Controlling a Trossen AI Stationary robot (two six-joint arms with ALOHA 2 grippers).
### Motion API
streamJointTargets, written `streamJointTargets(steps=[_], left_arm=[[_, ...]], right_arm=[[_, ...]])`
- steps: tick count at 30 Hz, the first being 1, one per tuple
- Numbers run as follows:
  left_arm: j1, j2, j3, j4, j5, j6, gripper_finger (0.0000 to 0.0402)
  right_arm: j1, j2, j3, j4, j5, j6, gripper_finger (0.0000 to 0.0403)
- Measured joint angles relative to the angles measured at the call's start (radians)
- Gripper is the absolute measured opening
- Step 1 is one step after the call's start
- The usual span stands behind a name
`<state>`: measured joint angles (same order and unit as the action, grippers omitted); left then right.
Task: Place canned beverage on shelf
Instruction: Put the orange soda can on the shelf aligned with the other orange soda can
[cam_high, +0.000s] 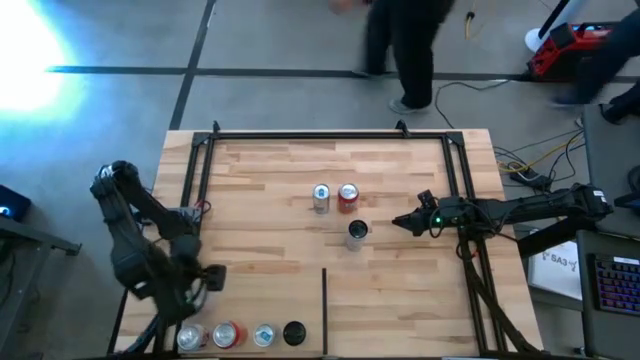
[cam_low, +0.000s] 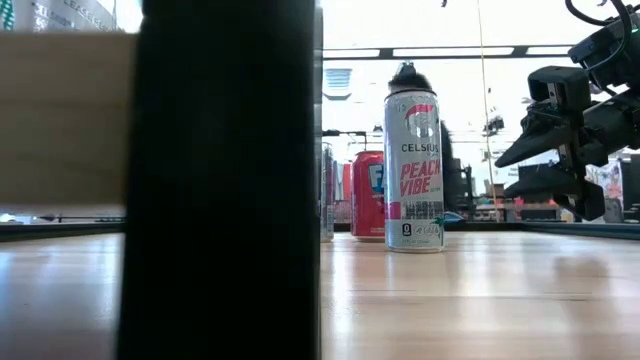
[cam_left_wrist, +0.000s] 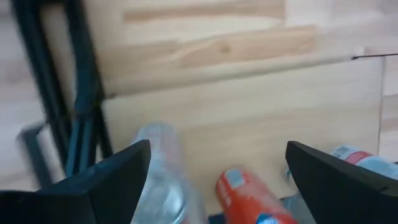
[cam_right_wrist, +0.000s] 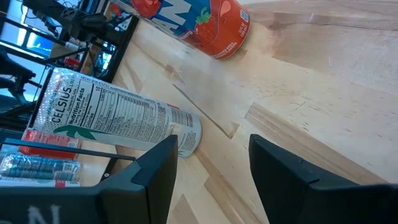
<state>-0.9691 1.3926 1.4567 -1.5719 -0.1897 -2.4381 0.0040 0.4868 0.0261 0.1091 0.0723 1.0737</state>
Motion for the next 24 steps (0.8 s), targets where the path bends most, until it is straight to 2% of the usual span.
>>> streamJointTargets(steps=[8,15,20,24], left_arm=[[0.307,0.03,0.0,0.123,-0.008,0.498,0.0352],[0.554,0.148,0.036,0.269,-0.01,0.853,0.0352],[0.726,0.286,0.182,0.267,-0.007,1.051,0.0352],[0.837,0.426,0.375,0.208,-0.005,1.197,0.0351]], right_arm=[[0.0,0.0,0.0,0.0,0.0,0.0,0.0183],[0.0,0.0,0.0,0.0,0.0,0.0,0.0183],[0.0,0.0,0.0,0.0,0.0,0.0,0.0183],[0.0,0.0,0.0,0.0,0.0,0.0,0.0183]])
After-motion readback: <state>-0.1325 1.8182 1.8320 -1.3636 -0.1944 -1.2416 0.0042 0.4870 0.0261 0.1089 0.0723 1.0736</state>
